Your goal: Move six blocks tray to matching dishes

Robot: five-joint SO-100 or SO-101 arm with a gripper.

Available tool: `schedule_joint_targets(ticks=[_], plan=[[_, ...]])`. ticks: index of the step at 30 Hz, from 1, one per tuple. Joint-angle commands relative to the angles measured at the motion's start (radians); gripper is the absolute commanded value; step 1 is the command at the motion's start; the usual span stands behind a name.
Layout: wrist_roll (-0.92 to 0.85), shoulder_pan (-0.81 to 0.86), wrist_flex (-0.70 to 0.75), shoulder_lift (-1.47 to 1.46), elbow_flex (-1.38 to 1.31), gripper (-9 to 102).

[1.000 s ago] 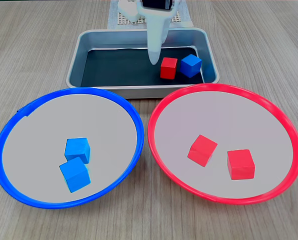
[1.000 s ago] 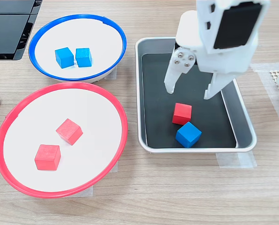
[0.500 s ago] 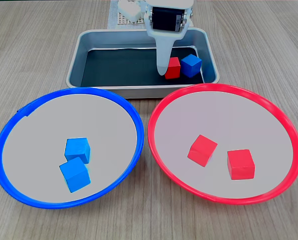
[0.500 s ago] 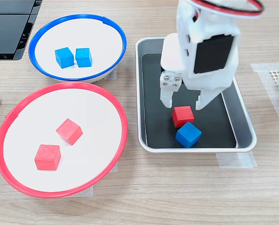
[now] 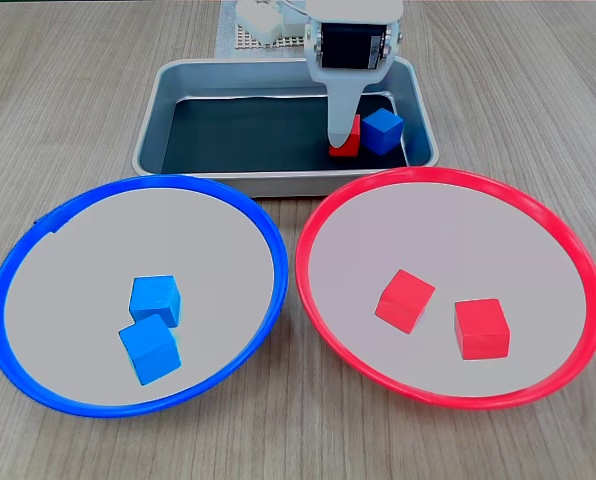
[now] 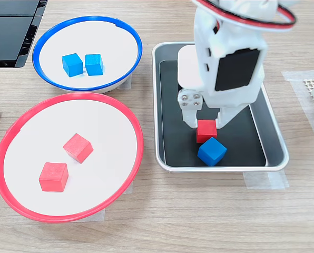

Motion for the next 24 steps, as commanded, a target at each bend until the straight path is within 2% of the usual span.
schedule_joint_targets(ticks=[1,4,6,9,15,19,24], plan=[[-0.069,0.009,0.057,0.046,0.002,0],[-0.238,0.066,0.221,0.161,-0.031,0],[-0.273,0.121,0.253,0.216,-0.124,0],[-0.230,0.121,0.207,0.181,-0.327,0],[-0.126,0.003,-0.015,-0.124,-0.657,0],[-0.195,-0.071,-0.117,-0.261,-0.727,0],[-0.327,-0.127,-0.107,-0.314,-0.712,10]])
